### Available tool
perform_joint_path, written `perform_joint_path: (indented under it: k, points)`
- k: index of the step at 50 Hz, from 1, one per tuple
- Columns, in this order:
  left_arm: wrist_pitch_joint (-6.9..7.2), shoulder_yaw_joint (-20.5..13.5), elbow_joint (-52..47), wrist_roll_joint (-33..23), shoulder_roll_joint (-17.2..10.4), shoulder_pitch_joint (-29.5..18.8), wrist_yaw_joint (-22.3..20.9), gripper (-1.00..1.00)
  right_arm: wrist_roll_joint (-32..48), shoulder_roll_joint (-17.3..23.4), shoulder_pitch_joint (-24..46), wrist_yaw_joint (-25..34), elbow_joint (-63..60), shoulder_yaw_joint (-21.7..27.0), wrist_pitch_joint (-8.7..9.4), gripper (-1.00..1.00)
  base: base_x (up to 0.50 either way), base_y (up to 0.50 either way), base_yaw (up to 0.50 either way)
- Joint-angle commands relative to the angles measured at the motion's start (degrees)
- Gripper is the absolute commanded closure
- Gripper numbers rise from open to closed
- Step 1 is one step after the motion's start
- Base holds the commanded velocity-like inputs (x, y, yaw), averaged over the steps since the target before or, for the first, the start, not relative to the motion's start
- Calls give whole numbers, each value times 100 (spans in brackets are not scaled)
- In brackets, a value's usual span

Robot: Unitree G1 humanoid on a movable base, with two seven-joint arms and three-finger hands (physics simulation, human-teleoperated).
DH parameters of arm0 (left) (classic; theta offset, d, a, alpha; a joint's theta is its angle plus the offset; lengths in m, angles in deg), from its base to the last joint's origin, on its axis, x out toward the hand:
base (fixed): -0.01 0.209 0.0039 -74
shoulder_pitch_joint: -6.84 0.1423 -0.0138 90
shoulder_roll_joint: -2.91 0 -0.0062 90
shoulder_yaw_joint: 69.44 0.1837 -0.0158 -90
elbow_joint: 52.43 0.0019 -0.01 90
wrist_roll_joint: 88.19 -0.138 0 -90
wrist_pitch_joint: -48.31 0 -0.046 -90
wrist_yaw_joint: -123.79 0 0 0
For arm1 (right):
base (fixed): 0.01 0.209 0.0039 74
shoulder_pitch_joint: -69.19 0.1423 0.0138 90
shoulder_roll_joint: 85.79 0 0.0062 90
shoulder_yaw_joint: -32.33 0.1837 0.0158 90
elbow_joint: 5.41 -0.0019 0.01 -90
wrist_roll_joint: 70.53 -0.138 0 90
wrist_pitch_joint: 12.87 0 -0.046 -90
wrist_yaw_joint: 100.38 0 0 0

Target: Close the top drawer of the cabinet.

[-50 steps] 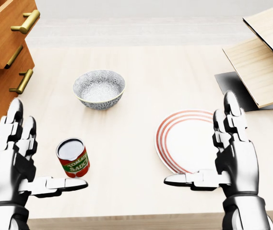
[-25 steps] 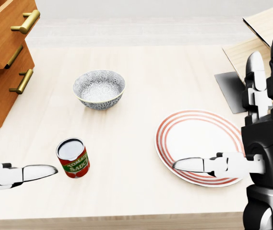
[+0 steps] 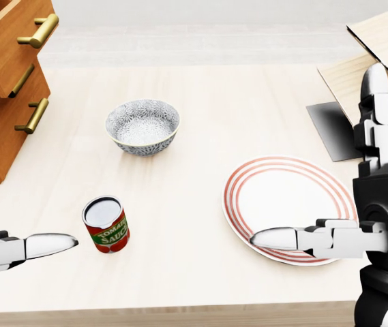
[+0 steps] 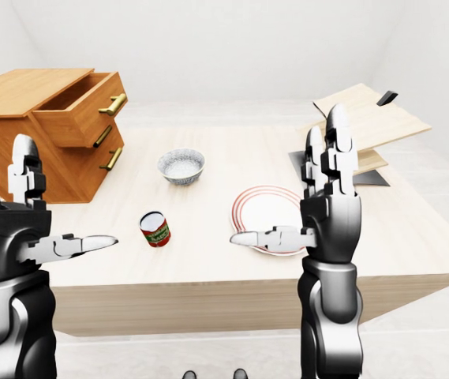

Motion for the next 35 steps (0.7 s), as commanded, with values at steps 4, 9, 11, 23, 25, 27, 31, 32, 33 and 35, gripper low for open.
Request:
perform_joint_path:
  k: [4,9,11,23,25,27,31,32,33,35]
  points:
    - [0,-60,-102,-1,-42,-58,25,-100,65,-3,-57,114,-203,-119,0,-100,0,48,0]
    - [0,-7,-74,-71,-12,21,33,-100,208,14,-62,125,-103,-146,0,-100,0,50,0]
    - [0,36,27,-163,-18,60,14,-100,194,1,-46,141,-98,-104,0,-100,0,50,0]
    - [0,15,20,-208,6,84,-46,-100,446,23,-156,219,-6,-192,0,-100,0,50,0]
    - [0,16,10,-197,14,78,-59,-100,318,-56,-141,256,-35,-135,0,-100,0,50,0]
    - [0,41,22,-223,13,81,-60,-100,353,-38,-134,249,-54,-154,0,-100,0,50,0]
    - [0,35,-32,-220,13,77,-78,-100,462,-27,-172,259,16,-209,0,-100,0,50,0]
    - [0,21,-30,-214,16,74,-78,-100,477,-22,-174,268,45,-204,0,-100,0,50,0]
    - [0,19,-45,-217,18,83,-78,-100,470,-28,-176,276,11,-195,0,-100,0,50,0]
    - [0,25,-6,-199,42,93,-88,-100,520,-24,-207,296,21,-218,0,-100,0,50,0]
